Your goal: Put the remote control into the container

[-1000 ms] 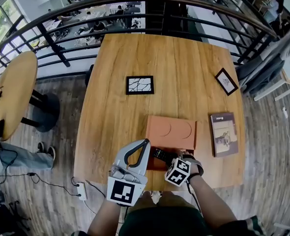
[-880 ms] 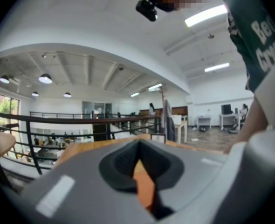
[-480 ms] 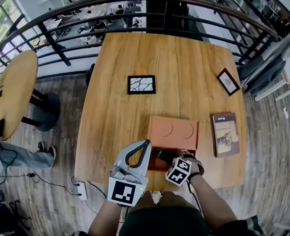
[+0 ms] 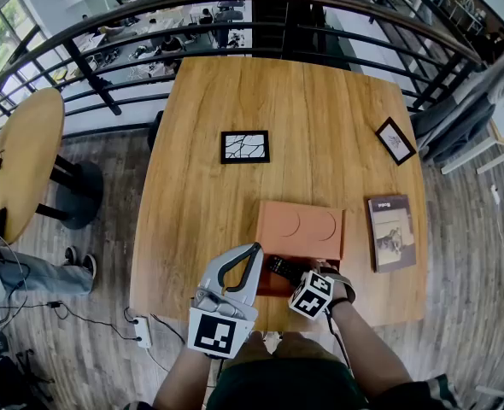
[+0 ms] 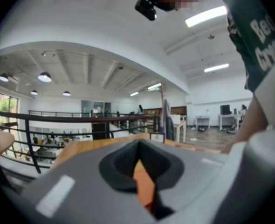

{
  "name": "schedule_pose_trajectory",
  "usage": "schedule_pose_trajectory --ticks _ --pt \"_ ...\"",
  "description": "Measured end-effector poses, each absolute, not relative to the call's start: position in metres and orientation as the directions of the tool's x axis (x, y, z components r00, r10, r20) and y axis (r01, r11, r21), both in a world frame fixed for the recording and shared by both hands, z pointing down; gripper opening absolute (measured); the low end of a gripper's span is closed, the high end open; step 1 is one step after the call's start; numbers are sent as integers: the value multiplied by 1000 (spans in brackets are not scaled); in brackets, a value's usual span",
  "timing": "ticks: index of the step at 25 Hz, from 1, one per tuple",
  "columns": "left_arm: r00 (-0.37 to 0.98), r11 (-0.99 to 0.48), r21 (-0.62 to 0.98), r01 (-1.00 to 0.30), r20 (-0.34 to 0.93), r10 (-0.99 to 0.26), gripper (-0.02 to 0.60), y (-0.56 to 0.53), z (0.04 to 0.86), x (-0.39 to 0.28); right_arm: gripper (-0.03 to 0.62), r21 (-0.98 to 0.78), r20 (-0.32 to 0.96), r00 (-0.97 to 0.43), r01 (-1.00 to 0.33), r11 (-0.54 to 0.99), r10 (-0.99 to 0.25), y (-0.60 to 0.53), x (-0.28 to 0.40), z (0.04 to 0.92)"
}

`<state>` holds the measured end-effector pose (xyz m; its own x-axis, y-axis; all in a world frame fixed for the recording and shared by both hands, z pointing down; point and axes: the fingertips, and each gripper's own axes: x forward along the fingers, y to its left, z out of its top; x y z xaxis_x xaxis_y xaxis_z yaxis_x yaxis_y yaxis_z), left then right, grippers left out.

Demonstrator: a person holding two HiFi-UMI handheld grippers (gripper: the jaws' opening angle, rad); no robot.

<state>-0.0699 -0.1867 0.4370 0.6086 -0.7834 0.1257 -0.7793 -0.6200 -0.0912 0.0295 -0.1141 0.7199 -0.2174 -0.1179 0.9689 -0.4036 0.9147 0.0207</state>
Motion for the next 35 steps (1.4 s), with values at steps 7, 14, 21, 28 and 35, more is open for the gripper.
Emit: schedule_pose_trajectory --ticks 7,14,21,28,35 --pt "607 -618 -79 -782 129 -784 2 -187 437 -71 225 19 967 -225 -410 912 -121 -114 29 719" --pt "609 -619 -78 -781 126 -783 2 -184 438 -71 225 7 967 -227 -427 904 -114 -114 31 720" --pt "608 -619 -73 -782 123 -784 2 -185 438 -72 229 -10 965 -241 -439 899 -107 -116 31 719" --pt "609 -618 -67 -784 117 -785 2 -184 437 -71 241 -51 961 -266 -444 894 -78 -113 29 717" --pt "606 -615 -65 -786 120 -786 2 -183 436 -72 243 -33 958 -269 -446 894 -99 -115 28 714"
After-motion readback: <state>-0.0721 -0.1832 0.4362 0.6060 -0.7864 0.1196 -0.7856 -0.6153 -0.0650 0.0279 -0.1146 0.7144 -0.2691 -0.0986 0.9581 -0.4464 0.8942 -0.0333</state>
